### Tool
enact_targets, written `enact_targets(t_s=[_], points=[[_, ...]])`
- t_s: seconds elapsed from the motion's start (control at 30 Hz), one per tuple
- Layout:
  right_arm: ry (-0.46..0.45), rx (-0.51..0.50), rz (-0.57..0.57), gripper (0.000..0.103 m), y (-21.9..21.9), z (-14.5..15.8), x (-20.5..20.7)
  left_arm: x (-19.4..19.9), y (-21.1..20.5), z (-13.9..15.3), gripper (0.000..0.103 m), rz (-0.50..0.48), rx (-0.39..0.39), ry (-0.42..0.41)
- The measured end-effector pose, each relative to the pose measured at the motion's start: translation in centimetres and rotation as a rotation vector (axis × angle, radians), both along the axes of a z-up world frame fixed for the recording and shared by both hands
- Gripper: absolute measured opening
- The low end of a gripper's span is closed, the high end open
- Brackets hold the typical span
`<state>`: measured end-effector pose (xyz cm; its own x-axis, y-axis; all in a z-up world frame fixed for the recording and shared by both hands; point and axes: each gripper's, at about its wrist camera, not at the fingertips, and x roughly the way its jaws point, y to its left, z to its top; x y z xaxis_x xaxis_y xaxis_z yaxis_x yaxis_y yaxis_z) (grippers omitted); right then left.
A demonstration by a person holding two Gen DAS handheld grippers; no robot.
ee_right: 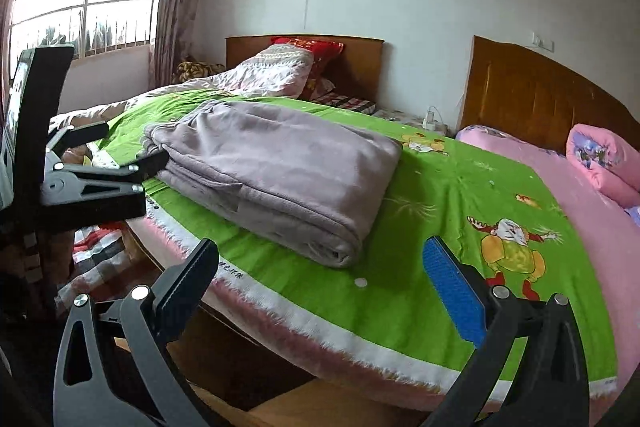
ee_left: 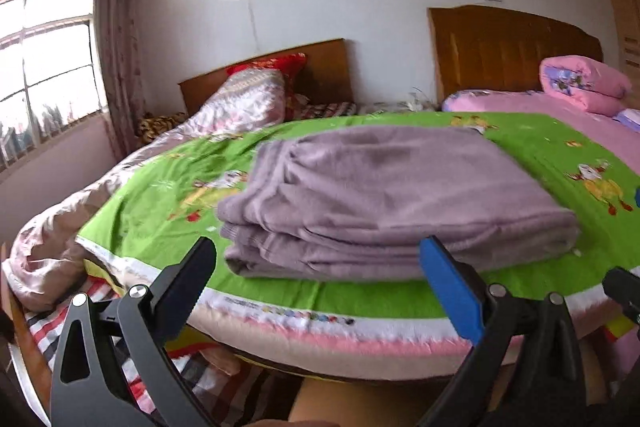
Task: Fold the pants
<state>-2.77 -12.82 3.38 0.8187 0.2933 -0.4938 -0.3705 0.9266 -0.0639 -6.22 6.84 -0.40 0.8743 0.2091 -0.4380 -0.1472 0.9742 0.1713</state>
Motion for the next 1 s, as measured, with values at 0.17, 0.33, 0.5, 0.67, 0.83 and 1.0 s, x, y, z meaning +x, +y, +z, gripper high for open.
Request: enact_targets(t_s=[0.17, 0.33, 0.5, 0.67, 0.83, 1.0], points=[[0.012, 0.022, -0.009, 0.099, -0.2, -0.1, 0.2, -0.2, 0.3, -0.1, 0.102, -0.015, -0.030, 0.000], [0.012, 0.014, -0.001, 0.099, 0.0, -0.1, 0.2, 0.1, 0.6, -0.4, 0.102, -0.015, -0.052, 0.018], [0.019, 0.014, 0.002, 0.099, 0.2, -0.3, 0.2, 0.2, 0.8, -0.5, 0.102, -0.012, -0.068, 0.025], [0.023, 0.007, 0.009, 0.099, 0.4, -0.4, 0.2, 0.4, 0.9, -0.8, 0.102, -0.010, -0.082, 0.035], [0.024, 0.006, 0.011, 0.099, 0.5, -0.4, 0.1, 0.4, 1.0, -0.9, 0.102, -0.008, -0.092, 0.043], [0.026, 0.005, 0.012, 0.099, 0.5, -0.5, 0.2, 0.5, 1.1, -0.9, 0.102, -0.004, -0.095, 0.044]])
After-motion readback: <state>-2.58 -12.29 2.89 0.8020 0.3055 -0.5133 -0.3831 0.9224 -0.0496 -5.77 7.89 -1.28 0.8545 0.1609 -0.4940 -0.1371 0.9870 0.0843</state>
